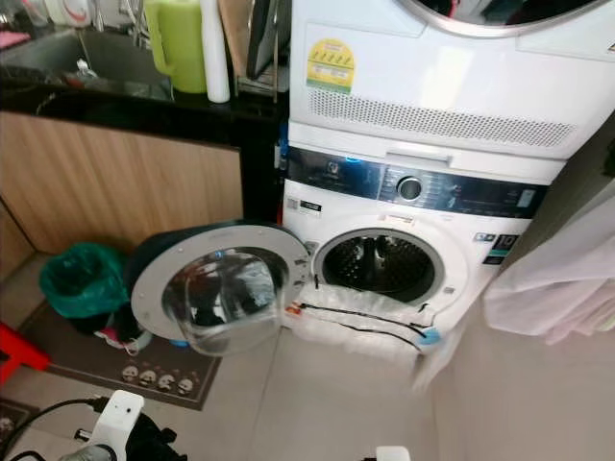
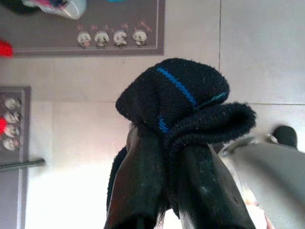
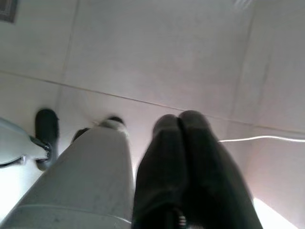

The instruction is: Clothes washing

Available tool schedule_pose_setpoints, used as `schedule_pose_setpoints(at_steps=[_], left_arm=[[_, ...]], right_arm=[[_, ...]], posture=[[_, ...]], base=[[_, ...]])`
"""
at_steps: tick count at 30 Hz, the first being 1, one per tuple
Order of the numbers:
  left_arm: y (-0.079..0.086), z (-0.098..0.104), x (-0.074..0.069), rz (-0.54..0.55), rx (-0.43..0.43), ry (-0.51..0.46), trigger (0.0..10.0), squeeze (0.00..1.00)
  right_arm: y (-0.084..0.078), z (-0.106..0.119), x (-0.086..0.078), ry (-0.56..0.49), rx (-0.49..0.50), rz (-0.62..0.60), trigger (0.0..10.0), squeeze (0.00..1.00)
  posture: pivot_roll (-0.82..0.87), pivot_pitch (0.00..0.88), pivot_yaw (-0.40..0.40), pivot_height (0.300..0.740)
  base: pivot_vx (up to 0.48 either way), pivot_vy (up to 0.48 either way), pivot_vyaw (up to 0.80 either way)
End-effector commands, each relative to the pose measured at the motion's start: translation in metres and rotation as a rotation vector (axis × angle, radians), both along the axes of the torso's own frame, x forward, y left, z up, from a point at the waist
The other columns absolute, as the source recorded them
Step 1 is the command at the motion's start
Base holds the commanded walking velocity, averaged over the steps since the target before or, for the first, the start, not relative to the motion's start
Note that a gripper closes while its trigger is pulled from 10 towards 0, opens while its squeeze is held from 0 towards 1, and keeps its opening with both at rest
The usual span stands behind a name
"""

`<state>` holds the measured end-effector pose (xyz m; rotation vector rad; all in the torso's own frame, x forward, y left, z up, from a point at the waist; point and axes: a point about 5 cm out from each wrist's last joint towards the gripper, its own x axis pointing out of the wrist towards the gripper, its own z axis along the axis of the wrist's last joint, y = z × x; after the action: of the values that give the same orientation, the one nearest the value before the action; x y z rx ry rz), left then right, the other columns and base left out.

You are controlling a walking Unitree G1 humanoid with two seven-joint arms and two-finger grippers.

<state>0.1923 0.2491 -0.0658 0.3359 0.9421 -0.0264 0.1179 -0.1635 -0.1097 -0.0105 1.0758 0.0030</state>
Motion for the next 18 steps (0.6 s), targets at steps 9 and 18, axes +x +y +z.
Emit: schedule_pose_setpoints(at_steps=[9,18], left_arm=[[-0.0002,0.0011,0.0021,0.014,-0.008,-0.014,10.0,0.0],[-0.0018,-0.0003,0.0003,0.026,-0.04,-0.004,10.0,0.0]], right_arm=[[0.0019,0.0012,0.0039,-0.014,0.009,-0.001,10.0,0.0],[0.002,0.0009,0.0027,-0.013,0.018,-0.011,10.0,0.0]], posture=[[0.15,0.0,-0.106,0.74],[0.15,0.0,-0.105,0.74]], base=[[0.0,0.0,0.0],[0.0,0.0,0.0]])
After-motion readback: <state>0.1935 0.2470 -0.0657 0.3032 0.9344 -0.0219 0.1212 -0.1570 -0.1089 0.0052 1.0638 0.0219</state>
